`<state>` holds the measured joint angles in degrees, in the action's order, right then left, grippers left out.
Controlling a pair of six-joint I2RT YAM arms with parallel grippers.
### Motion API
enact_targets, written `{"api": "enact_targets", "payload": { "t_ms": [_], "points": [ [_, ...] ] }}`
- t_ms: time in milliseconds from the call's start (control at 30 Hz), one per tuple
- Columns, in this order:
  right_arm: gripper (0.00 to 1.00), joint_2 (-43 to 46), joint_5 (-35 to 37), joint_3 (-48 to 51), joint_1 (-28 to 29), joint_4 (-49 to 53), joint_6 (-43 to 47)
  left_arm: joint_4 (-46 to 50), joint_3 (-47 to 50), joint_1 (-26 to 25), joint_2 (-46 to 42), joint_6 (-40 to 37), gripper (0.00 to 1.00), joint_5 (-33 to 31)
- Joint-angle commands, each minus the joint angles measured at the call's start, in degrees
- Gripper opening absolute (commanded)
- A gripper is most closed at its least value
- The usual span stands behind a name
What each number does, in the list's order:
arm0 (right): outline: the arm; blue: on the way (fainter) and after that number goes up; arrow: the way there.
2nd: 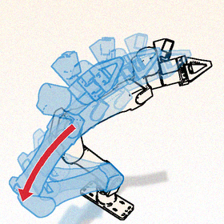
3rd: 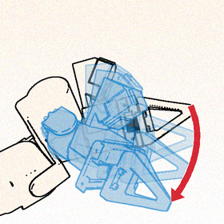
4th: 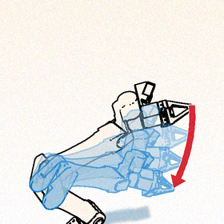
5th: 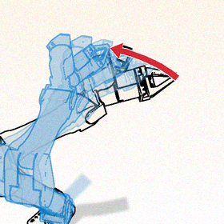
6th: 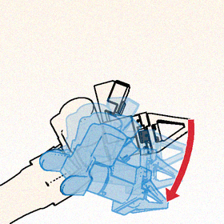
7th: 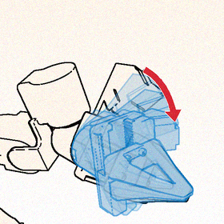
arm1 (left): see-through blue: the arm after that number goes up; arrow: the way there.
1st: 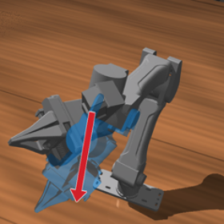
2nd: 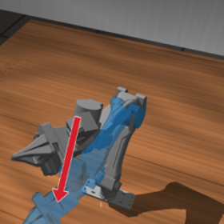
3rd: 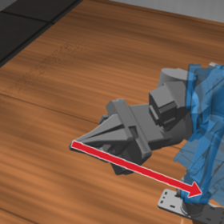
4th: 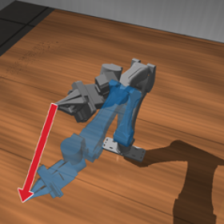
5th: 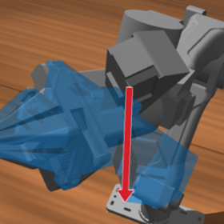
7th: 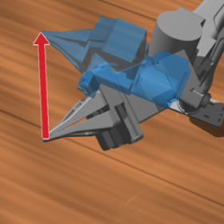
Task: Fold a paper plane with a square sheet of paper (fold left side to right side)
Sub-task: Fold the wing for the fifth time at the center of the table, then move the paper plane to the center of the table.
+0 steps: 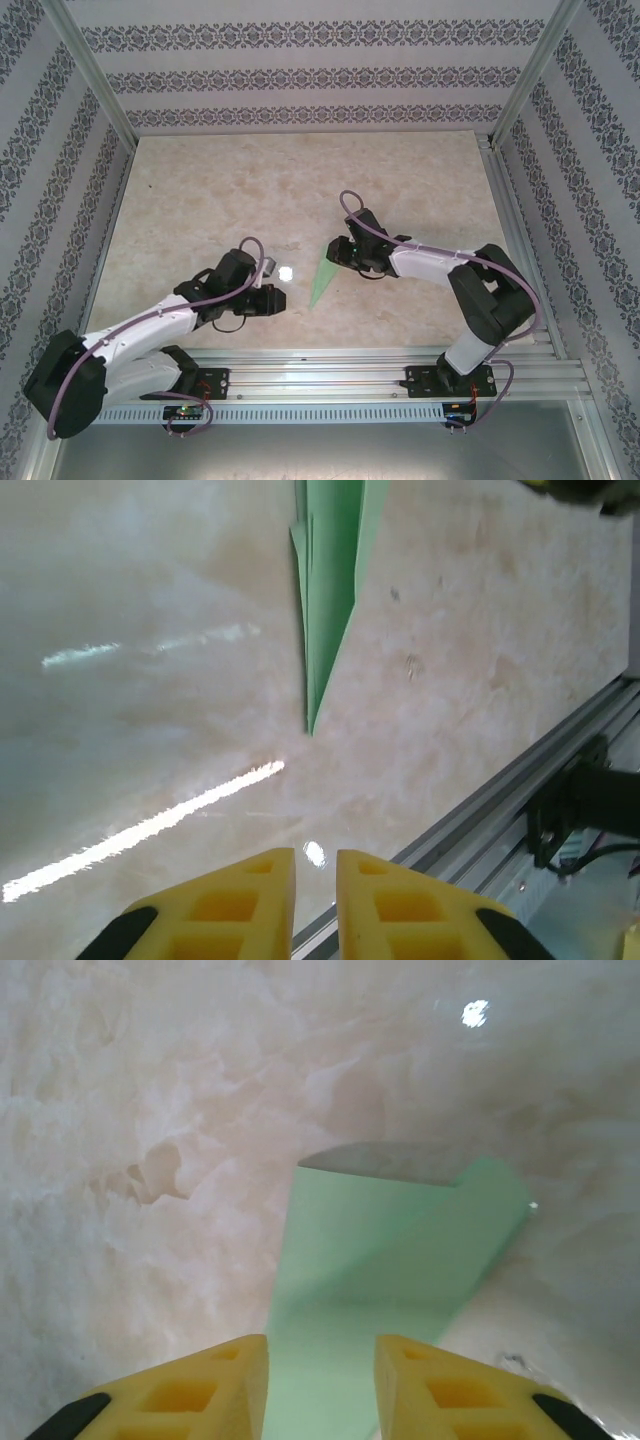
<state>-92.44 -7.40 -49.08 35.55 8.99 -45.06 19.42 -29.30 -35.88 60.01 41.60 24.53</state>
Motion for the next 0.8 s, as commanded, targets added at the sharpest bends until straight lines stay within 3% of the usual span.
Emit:
{"api": "enact_targets", "payload": {
  "t_ms": [0,100,233,467,533,767],
  "points": [
    [0.39,3.74,9.34,-4.96,1.86,13.54,1.63,10.81,-4.53,3.91,-0.73,-3.31,0.26,-3.75],
    [0.45,3.53,15.36,-8.55,5.48,21.47,-1.29,14.69,-8.45,6.15,2.32,-4.23,0.30,-9.97],
    [0.62,0.26,18.81,-11.55,10.30,24.75,-5.93,13.73,-10.00,8.05,6.11,-3.98,0.31,-13.94],
    [0.66,-10.92,19.97,-19.40,13.09,28.41,-6.85,10.72,-10.51,8.37,9.43,-4.07,0.31,-13.11],
    [0.63,-12.45,19.97,-20.51,13.31,29.47,-6.71,10.89,-10.28,8.38,9.33,-4.50,0.31,-13.33],
    [0.26,-10.49,17.77,-18.90,12.56,29.43,-5.07,10.33,-10.24,8.37,9.55,-5.91,0.31,-11.86]
  ]
}}
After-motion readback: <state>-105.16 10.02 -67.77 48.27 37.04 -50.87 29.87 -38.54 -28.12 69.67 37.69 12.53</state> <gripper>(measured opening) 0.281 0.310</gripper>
